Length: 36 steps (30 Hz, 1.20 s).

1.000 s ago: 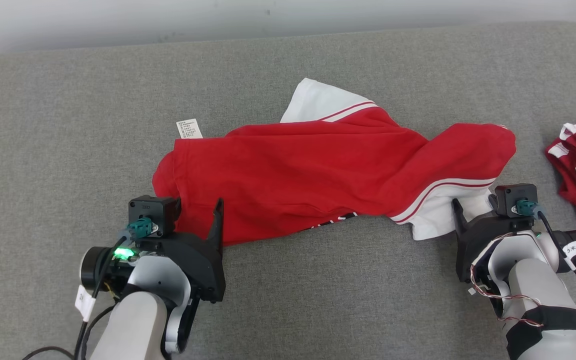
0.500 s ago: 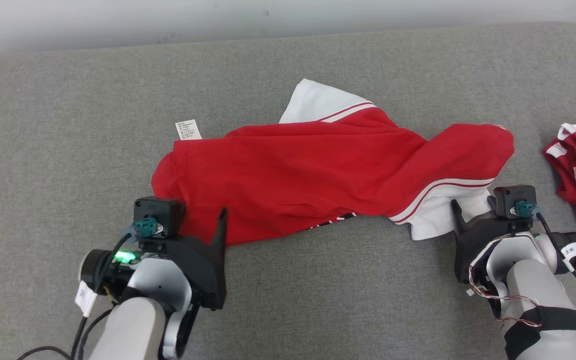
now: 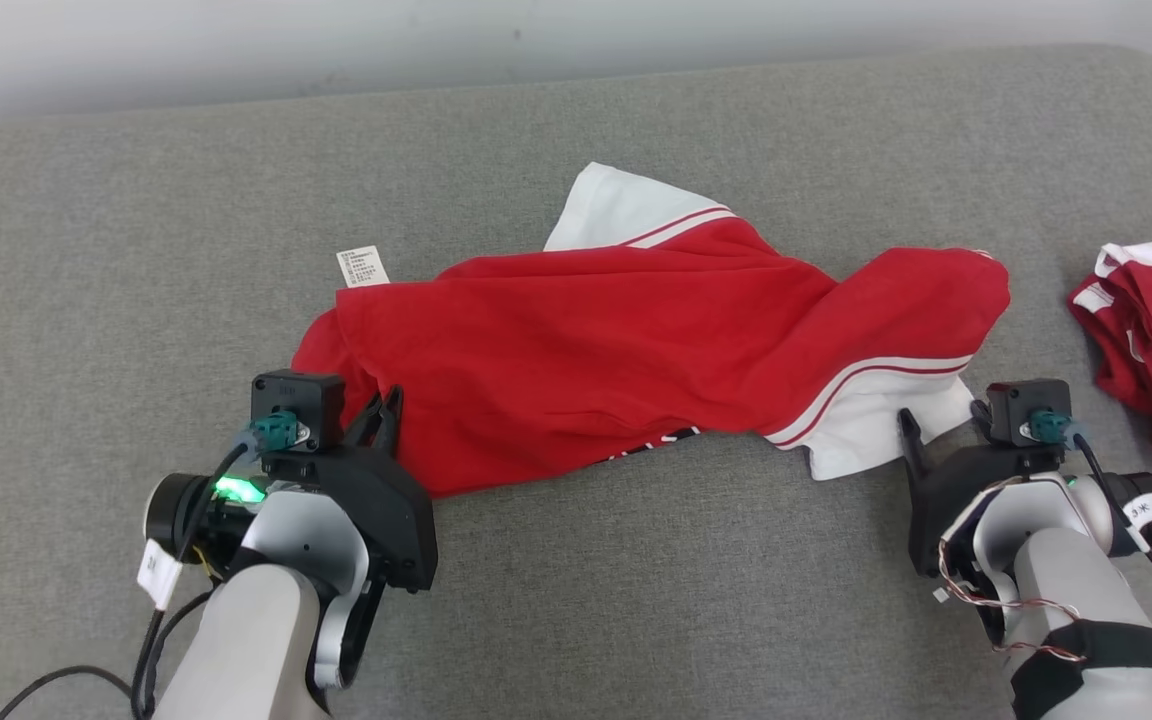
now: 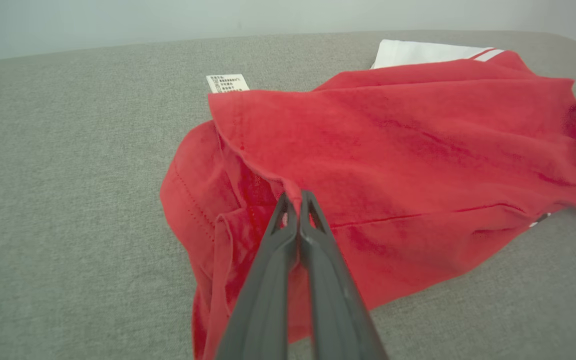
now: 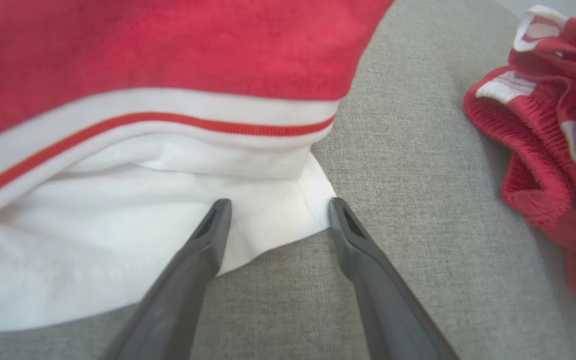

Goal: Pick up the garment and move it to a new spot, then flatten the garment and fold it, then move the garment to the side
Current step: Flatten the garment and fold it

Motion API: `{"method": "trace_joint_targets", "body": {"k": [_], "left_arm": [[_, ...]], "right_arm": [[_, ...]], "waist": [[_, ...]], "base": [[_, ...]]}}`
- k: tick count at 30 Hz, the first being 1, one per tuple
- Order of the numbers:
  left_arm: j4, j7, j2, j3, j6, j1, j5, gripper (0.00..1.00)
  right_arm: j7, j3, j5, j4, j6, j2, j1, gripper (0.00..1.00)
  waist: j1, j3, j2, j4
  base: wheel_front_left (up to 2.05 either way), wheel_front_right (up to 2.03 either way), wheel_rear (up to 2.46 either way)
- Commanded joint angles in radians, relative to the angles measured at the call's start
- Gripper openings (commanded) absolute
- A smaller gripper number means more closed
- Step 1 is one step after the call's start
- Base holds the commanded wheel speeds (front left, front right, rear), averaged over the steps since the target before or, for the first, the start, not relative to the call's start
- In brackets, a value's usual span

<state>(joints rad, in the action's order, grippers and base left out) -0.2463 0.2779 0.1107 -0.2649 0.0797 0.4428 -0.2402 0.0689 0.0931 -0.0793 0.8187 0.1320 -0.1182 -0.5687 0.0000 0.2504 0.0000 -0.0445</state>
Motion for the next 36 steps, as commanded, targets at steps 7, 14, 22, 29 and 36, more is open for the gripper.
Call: {"method": "trace_joint_targets", "body": {"k": [7, 14, 22, 29, 36], "left_arm": [[0.020, -0.077, -0.015, -0.006, 0.013, -0.065, -0.023, 0.00], [0.011, -0.117, -0.027, -0.018, 0.020, -0.083, -0.035, 0.00], [0.002, -0.130, -0.028, -0.024, 0.016, -0.054, -0.040, 0.00], [-0.013, -0.151, -0.029, -0.029, 0.011, -0.042, -0.046, 0.00], [-0.012, -0.211, -0.033, -0.012, -0.005, -0.063, -0.092, 0.00]], "right_arm": [[0.019, 0.004, 0.033, -0.033, -0.003, -0.050, 0.091, 1.00], [0.060, 0.000, 0.043, -0.086, -0.004, -0.072, 0.099, 1.00], [0.144, -0.010, 0.056, -0.061, -0.004, -0.074, 0.056, 1.00], [0.174, -0.058, 0.114, -0.018, -0.003, -0.065, 0.045, 0.00], [0.080, -0.081, 0.188, -0.104, -0.003, -0.079, 0.051, 0.00]], "waist": [[0.0000, -0.005, 0.0000, 0.025], [0.0000, 0.013, 0.0000, 0.028], [0.0000, 0.027, 0.0000, 0.030], [0.0000, 0.020, 0.0000, 0.039], [0.0000, -0.015, 0.0000, 0.038]], "base": [[0.00, 0.00, 0.00], [0.00, 0.00, 0.00], [0.00, 0.00, 0.00], [0.00, 0.00, 0.00], [0.00, 0.00, 0.00]]}}
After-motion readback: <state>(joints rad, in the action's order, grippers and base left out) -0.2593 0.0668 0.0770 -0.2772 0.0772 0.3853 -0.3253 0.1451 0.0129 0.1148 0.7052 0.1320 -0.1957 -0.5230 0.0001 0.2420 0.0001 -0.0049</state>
